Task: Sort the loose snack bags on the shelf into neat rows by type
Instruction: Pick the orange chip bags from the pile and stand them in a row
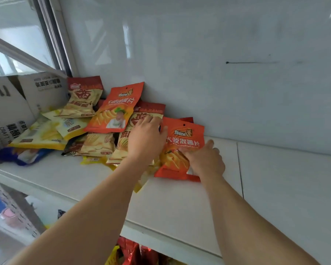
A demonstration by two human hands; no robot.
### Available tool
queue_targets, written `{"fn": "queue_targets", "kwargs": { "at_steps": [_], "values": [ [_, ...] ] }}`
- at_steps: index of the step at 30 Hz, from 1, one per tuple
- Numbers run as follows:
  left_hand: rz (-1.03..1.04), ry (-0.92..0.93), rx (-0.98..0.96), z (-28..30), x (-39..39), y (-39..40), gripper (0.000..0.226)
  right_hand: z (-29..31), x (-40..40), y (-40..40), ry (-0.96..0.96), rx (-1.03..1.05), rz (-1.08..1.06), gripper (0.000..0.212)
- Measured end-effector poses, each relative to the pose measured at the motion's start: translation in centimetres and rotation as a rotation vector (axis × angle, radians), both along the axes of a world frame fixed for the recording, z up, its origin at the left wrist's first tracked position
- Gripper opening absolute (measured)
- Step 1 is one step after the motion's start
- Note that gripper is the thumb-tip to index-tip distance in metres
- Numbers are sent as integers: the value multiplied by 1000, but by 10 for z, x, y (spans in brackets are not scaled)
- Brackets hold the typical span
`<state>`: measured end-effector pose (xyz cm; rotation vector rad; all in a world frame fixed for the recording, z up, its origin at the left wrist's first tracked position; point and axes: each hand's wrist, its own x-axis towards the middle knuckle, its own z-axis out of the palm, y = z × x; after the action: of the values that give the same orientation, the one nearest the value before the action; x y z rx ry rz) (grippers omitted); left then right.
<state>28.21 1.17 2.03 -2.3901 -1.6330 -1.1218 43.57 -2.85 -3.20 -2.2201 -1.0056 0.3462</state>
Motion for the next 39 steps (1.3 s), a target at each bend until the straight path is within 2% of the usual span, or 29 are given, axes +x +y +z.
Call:
{"fn": "queue_targets", "kwargs": {
  "at_steps": [3,6,8,13,16,19,22,26,29,32,34,37,39],
  "values": [
    [-20,-71,-5,7,-6,16,31,4,-5,1,39,-1,-31,104],
    [-66,-102,3,10,-12,30,32,4,-12,1,114,112,-66,76],
    [-114,-105,0,10,-15,35,31,6,-16,0,155,191,-91,67],
    [-200,-152,-11,9,-31,48,32,16,-24,-5,139,340,-159,67],
    [-143,-188,24,12,-48,62,36,28,-29,-10,109,440,-189,62],
    [-26,-203,15,15,-70,83,50,35,-38,-14,125,482,-202,56],
    [88,-162,-90,16,-90,104,62,36,-49,-14,184,514,-193,44],
    [177,-159,-420,10,-101,120,78,28,-58,-13,238,539,-141,15],
    [179,-164,-517,4,-106,128,80,23,-59,-11,314,519,-156,13],
    [175,-166,-460,1,-114,139,64,18,-61,-9,395,514,-165,13],
    [150,-179,-450,3,-118,146,62,14,-62,-7,435,517,-171,14],
    [136,-153,-515,11,-118,148,93,12,-61,-7,460,502,-168,16],
    [131,-80,-533,15,-116,145,105,10,-59,-7,474,500,-167,16]
  ]
}}
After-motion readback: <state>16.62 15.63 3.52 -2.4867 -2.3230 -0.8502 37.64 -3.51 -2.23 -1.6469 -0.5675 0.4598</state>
